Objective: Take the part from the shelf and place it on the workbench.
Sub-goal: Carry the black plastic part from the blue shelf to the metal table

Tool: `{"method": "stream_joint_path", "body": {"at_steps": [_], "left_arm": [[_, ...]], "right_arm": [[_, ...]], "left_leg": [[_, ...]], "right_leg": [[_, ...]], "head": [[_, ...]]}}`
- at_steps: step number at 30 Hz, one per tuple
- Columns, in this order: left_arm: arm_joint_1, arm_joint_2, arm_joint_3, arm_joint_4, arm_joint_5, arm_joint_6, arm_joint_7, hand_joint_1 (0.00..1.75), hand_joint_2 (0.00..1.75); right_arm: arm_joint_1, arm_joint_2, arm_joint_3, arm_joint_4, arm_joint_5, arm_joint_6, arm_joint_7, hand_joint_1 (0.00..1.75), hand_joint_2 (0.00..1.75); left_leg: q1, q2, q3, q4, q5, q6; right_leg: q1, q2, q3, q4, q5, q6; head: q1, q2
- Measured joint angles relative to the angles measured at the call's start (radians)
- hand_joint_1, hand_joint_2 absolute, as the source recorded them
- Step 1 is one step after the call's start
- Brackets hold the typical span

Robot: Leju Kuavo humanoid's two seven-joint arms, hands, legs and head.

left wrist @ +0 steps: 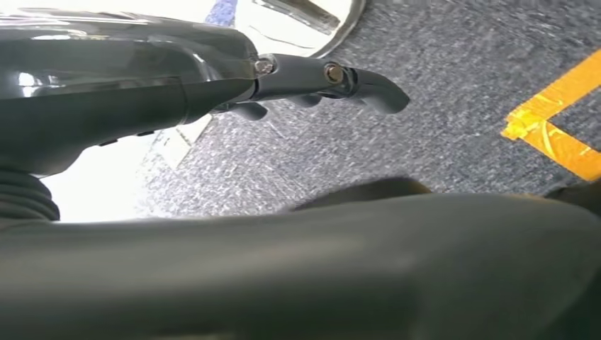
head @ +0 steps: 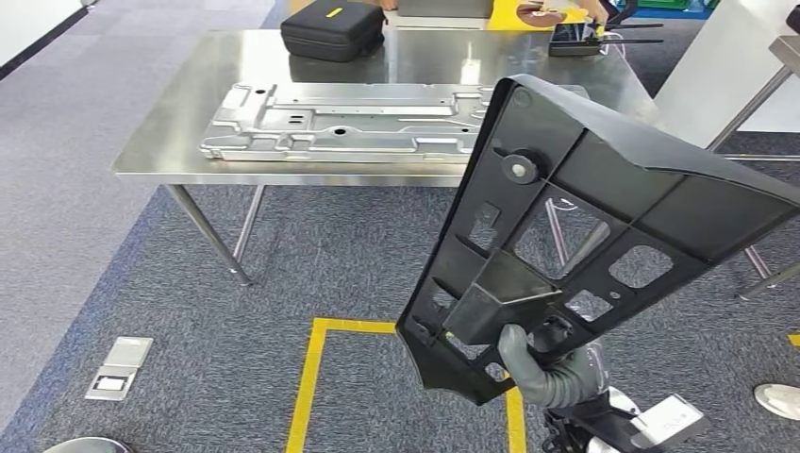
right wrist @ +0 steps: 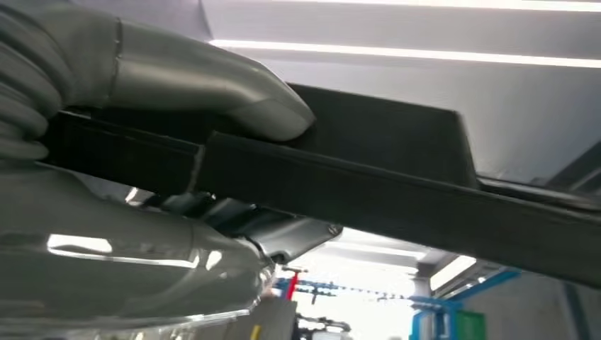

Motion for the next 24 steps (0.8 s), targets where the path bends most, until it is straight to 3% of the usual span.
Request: {"method": "stream_joint_path", "body": {"at_steps": [2,3,4,5,6,8,10,12,14,15,16,18,19,20,22,24], "left_arm": [[0.000,0.000,0.000,0.000,0.000,0.000,0.000,0.00,1.75],[0.001,0.000,0.000,0.000,0.000,0.000,0.000,0.00,1.75],[0.002,0.000,0.000,0.000,0.000,0.000,0.000,0.00,1.75],[0.003,0.000,0.000,0.000,0.000,0.000,0.000,0.00,1.75],[0.003,0.000,0.000,0.000,0.000,0.000,0.001,0.00,1.75],[0.001,0.001,0.000,0.000,0.000,-0.001,0.001,0.00,1.75],[-0.002,0.002,0.000,0.000,0.000,-0.001,0.001,0.00,1.75],[-0.001,0.002,0.000,0.000,0.000,-0.001,0.002,0.00,1.75],[0.000,0.002,0.000,0.000,0.000,-0.001,0.003,0.00,1.75],[-0.002,0.002,0.000,0.000,0.000,-0.001,0.003,0.00,1.75],[-0.004,0.002,0.000,0.000,0.000,-0.001,0.003,0.00,1.75],[-0.006,0.002,0.000,0.000,0.000,-0.001,0.003,0.00,1.75],[-0.005,0.002,0.000,0.000,0.000,-0.001,0.003,0.00,1.75],[-0.003,0.002,0.000,0.000,0.000,-0.001,0.003,0.00,1.75],[-0.001,0.003,0.000,0.000,0.000,-0.001,0.003,0.00,1.75],[0.001,0.004,0.001,0.000,0.000,-0.001,0.004,0.00,1.75]], "right_arm": [[-0.001,0.000,0.000,0.004,0.004,-0.001,0.000,1.75,1.75],[-0.001,0.000,0.000,0.007,0.004,-0.001,0.000,1.75,1.75],[-0.001,0.000,0.000,0.009,0.004,-0.002,0.000,1.75,1.75],[-0.001,0.000,0.000,0.011,0.004,-0.002,0.000,1.75,1.75],[-0.001,0.000,0.000,0.012,0.004,-0.002,0.000,1.75,1.75],[0.000,-0.001,0.000,0.014,0.005,-0.002,0.000,1.75,1.75],[0.004,-0.001,0.000,0.016,0.005,-0.002,0.001,1.75,1.75],[0.005,-0.001,-0.001,0.016,0.001,-0.003,0.000,1.75,1.75],[0.003,0.002,-0.002,0.015,-0.005,-0.004,-0.001,1.75,1.75],[0.003,0.003,-0.002,0.015,-0.008,-0.004,-0.001,1.75,1.75],[0.003,0.004,-0.003,0.015,-0.012,-0.004,-0.002,1.75,1.75],[0.004,0.006,-0.003,0.015,-0.024,-0.002,0.000,1.75,1.75],[0.004,0.006,-0.004,0.015,-0.031,0.001,0.001,1.75,1.75],[0.004,0.006,-0.004,0.015,-0.039,0.005,0.002,1.75,1.75],[0.003,0.007,-0.004,0.015,-0.051,0.013,0.005,1.75,1.75],[0.001,0.008,-0.004,0.016,-0.056,0.019,0.007,1.75,1.75]], "left_leg": [[0.002,-0.006,0.005,-0.005,0.001,0.000],[0.004,-0.012,0.005,-0.004,0.000,-0.002],[0.007,-0.019,0.007,-0.003,-0.003,-0.006],[0.012,-0.029,0.009,0.000,-0.007,-0.012],[0.018,-0.039,0.012,0.006,-0.013,-0.022],[0.028,-0.061,0.007,0.028,-0.030,-0.045],[0.031,-0.079,-0.005,0.046,-0.040,-0.060],[0.032,-0.088,-0.010,0.048,-0.041,-0.066],[0.031,-0.057,-0.022,0.074,-0.056,-0.070],[0.030,-0.034,-0.044,0.116,-0.076,-0.072],[0.028,-0.012,-0.078,0.177,-0.102,-0.074],[0.027,0.001,-0.152,0.305,-0.143,-0.074],[0.026,0.001,-0.174,0.334,-0.139,-0.071],[0.024,0.002,-0.176,0.324,-0.116,-0.066],[0.015,-0.004,-0.139,0.217,-0.036,-0.047],[0.005,-0.020,-0.103,0.125,0.013,-0.026]], "right_leg": [[-0.003,0.001,-0.058,0.114,-0.053,0.006],[-0.006,0.001,-0.085,0.162,-0.066,0.011],[-0.010,0.001,-0.098,0.181,-0.060,0.016],[-0.014,0.002,-0.090,0.160,-0.034,0.023],[-0.019,0.008,-0.065,0.105,0.005,0.031],[-0.028,0.050,-0.014,0.000,0.046,0.044],[-0.031,0.082,0.001,-0.029,0.037,0.034],[-0.030,0.069,0.001,-0.026,0.031,0.012],[-0.029,0.050,0.006,-0.026,0.029,-0.001],[-0.029,0.040,0.008,-0.026,0.027,-0.007],[-0.027,0.030,0.009,-0.026,0.025,-0.011],[-0.023,0.013,0.011,-0.026,0.020,-0.017],[-0.020,0.008,0.014,-0.026,0.017,-0.019],[-0.018,0.006,0.018,-0.026,0.014,-0.021],[-0.015,0.006,0.028,-0.027,0.007,-0.021],[-0.016,0.010,0.032,-0.029,0.003,-0.018]], "head": [[0.000,0.000],[0.000,0.000],[0.000,0.000],[0.000,0.000],[0.000,0.000],[0.002,0.000],[0.005,0.000],[0.006,0.000],[0.006,0.000],[0.006,0.000],[0.005,0.000],[0.006,0.000],[0.006,0.000],[0.006,0.000],[0.006,0.000],[0.006,0.000]]}}
